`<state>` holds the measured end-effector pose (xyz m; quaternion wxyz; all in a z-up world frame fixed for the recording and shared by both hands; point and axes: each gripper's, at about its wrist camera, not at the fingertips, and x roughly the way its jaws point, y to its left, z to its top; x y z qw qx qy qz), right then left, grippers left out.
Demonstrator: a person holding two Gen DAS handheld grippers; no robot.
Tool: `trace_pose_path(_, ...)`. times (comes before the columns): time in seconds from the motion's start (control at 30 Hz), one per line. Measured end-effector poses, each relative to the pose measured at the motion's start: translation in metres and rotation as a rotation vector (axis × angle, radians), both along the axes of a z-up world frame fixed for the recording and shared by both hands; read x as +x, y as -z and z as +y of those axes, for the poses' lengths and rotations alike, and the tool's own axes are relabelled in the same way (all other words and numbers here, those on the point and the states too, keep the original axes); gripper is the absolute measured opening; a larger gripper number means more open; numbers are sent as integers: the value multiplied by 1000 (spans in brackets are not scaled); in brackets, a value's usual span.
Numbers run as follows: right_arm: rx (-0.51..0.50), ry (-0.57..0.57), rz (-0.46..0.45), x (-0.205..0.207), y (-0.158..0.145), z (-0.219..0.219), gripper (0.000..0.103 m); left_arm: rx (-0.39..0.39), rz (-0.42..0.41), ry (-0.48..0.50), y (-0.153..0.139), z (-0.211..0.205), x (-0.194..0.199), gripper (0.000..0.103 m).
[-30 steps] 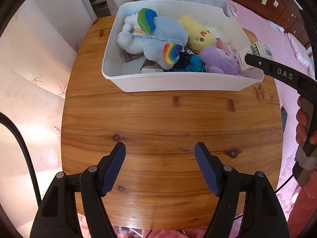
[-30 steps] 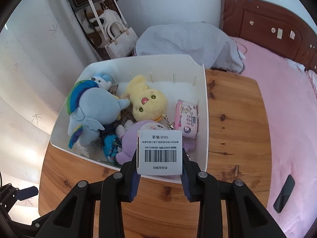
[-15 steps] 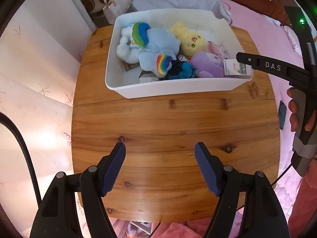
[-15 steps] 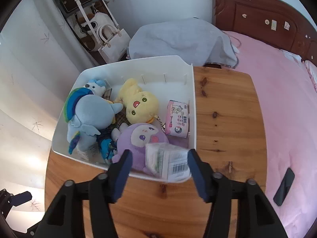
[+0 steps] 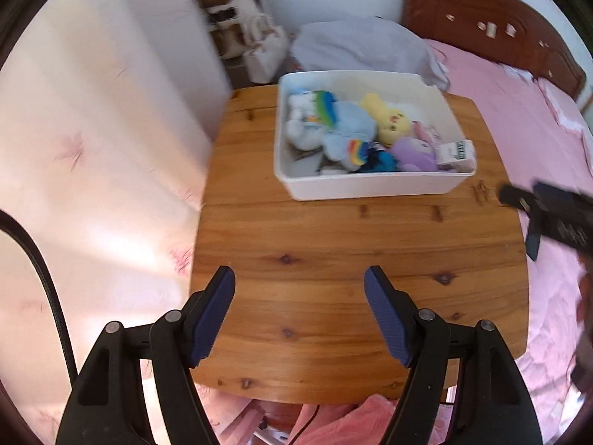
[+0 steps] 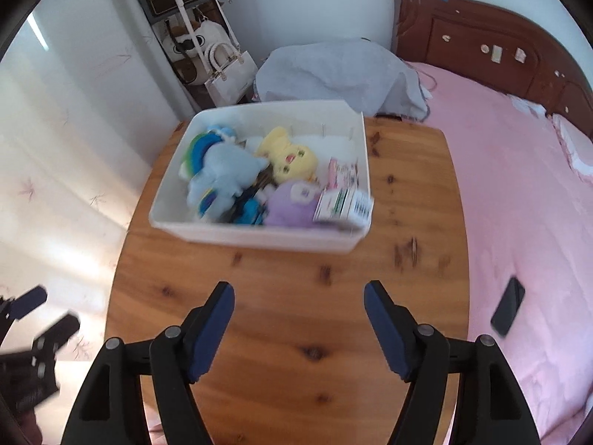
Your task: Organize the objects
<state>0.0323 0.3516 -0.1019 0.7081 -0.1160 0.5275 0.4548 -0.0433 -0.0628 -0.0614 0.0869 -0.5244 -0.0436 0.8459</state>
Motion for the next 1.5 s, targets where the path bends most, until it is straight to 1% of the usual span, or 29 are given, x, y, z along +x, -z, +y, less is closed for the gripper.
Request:
trace_pose_path(0.03,-7,-1,10,-9,-1,-5,74,-18,5,-28,2,-5,4,76)
trace_pose_path(0.07,-13,-6,19,-22,-2,-12,76,-26,9,-79,7,-10,10,76)
trace_pose_path(0.1,-13,-8,21,-31,-3,-17,77,-28,4,-96,12,-15,16,76)
trace_pose_path(0.13,-12,-9,22,-41,-4,-23,80,-20,-6,-104,16,-20,22,76)
trace_pose_path(0.2,-11,-18,26,-65,-6,-35,81,-17,-22,-108,23,-26,33,76)
trace_pose_path(0.27,-3,-14,62,-81,-6,-46,81,-20,-25,-106,24,-29,46,76)
trace_pose_path(0.3,12,-25,95,-90,-7,-53,81,-16,-25,-102,23,-29,51,76)
trace_pose_path(0.4,33,-12,111,-108,-16,-69,81,22,-25,-105,14,-29,69,76)
trace_pose_path(0.47,74,-29,138,-118,-24,-80,81,15,-7,-123,7,-27,79,76)
trace_pose_path(0.53,100,-35,133,-125,-32,-90,81,-5,15,-126,-2,-24,88,76)
trace_pose_path(0.6,115,-43,101,-133,-41,-101,82,6,41,-137,-13,-22,98,76)
trace_pose_path(0.67,122,-47,80,-138,-46,-113,84,21,62,-149,-20,-21,106,76)
trace_pose_path(0.77,155,-43,101,-140,-47,-128,84,23,86,-160,-29,-15,119,76)
trace_pose_path(0.8,165,-33,95,-140,-49,-134,85,26,99,-166,-32,-13,123,76)
trace_pose_path(0.9,179,-2,64,-140,-49,-148,86,14,156,-182,-42,-8,133,76)
trace_pose_path(0.93,187,9,60,-139,-50,-151,86,20,176,-187,-45,-7,136,76)
trace_pose_path(1.0,200,38,36,-137,-51,-160,86,31,201,-192,-49,-5,142,80)
trace_pose_path(1.1,227,80,0,-131,-56,-172,86,31,234,-191,-53,1,147,81)
trace_pose_path(1.2,233,112,-49,-126,-61,-178,86,39,263,-199,-58,4,151,86)
trace_pose_path(1.27,231,111,-65,-126,-63,-178,89,18,281,-215,-61,5,155,89)
trace_pose_path(1.37,220,111,-88,-126,-62,-178,92,12,289,-228,-63,6,157,90)
trace_pose_path(1.43,216,110,-100,-126,-63,-178,103,13,290,-232,-63,7,158,90)
trace_pose_path(1.5,224,106,-115,-128,-64,-176,103,15,296,-235,-63,6,159,91)
